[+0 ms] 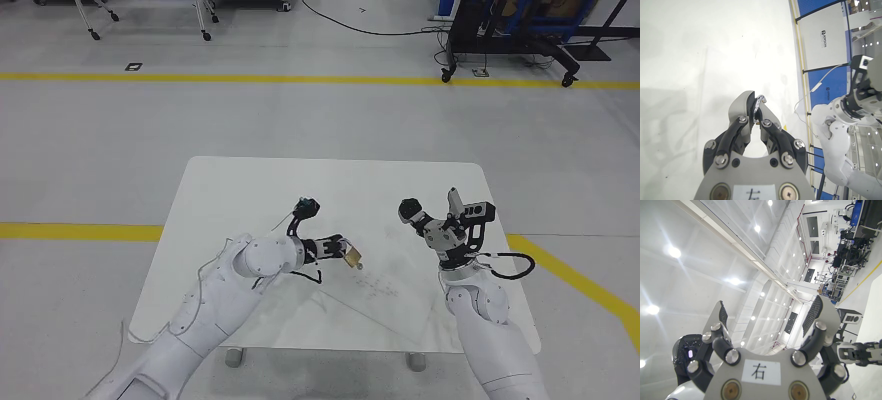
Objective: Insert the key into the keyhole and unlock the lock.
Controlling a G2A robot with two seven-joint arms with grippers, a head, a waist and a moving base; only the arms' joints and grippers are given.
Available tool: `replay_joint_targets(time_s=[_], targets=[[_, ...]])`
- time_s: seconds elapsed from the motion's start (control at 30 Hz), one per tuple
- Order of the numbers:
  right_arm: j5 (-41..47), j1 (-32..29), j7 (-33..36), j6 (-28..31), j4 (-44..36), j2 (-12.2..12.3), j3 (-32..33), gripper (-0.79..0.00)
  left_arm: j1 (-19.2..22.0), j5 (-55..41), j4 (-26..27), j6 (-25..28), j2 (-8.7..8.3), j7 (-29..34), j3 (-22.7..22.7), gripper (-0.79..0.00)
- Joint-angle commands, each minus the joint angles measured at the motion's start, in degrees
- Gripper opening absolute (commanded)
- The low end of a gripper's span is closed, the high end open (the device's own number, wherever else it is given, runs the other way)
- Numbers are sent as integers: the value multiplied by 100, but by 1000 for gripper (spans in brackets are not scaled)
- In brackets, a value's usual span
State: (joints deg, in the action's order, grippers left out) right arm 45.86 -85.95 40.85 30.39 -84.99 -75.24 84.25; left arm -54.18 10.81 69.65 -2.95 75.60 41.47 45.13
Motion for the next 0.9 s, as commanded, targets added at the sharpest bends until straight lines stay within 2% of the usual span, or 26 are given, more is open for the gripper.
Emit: replay_joint_targets(time_s=[0.0, 0.03, 0.07, 0.1, 0.13, 0.17, 0.2, 0.4, 0.57, 0.67, 0.77, 0.83, 0.87], targets=[[0, 0, 0, 0, 0, 0, 0, 0, 126, 272, -144, -141, 42, 81, -183, -785], [0, 0, 0, 0, 0, 0, 0, 0, 178, 376, -209, -212, 63, 183, -272, -785], [0, 0, 0, 0, 0, 0, 0, 0, 226, 422, -273, -273, 82, 242, -323, -662], [0, 0, 0, 0, 0, 0, 0, 0, 264, 441, -342, -336, 102, 326, -374, -471], [0, 0, 0, 0, 0, 0, 0, 0, 311, 467, -401, -377, 121, 417, -421, -342], [0, 0, 0, 0, 0, 0, 0, 0, 349, 479, -450, -420, 139, 444, -448, -102], [0, 0, 0, 0, 0, 0, 0, 0, 372, 445, -486, -447, 157, 467, -463, 0], [0, 0, 0, 0, 0, 0, 0, 0, 438, 204, -598, -225, 193, 360, -324, 0], [-23, -35, -134, 9, -258, 22, 195, 0, 263, 274, -240, 556, 80, -273, 98, 0], [185, -165, -174, 216, -654, 54, 585, 0, -170, 686, 398, 1302, -83, -1170, 542, 0], [539, -363, -362, 428, -1184, 79, 1094, 0, -833, 1287, 1219, 1813, -303, -2194, 1276, 0], [539, -363, -362, 428, -1184, 79, 1094, 0, -1352, 1329, 1671, 2002, -424, -2582, 1789, 0], [539, -363, -362, 428, -1184, 79, 1094, 0, -1429, 1275, 1726, 2037, -441, -2597, 1869, 0]])
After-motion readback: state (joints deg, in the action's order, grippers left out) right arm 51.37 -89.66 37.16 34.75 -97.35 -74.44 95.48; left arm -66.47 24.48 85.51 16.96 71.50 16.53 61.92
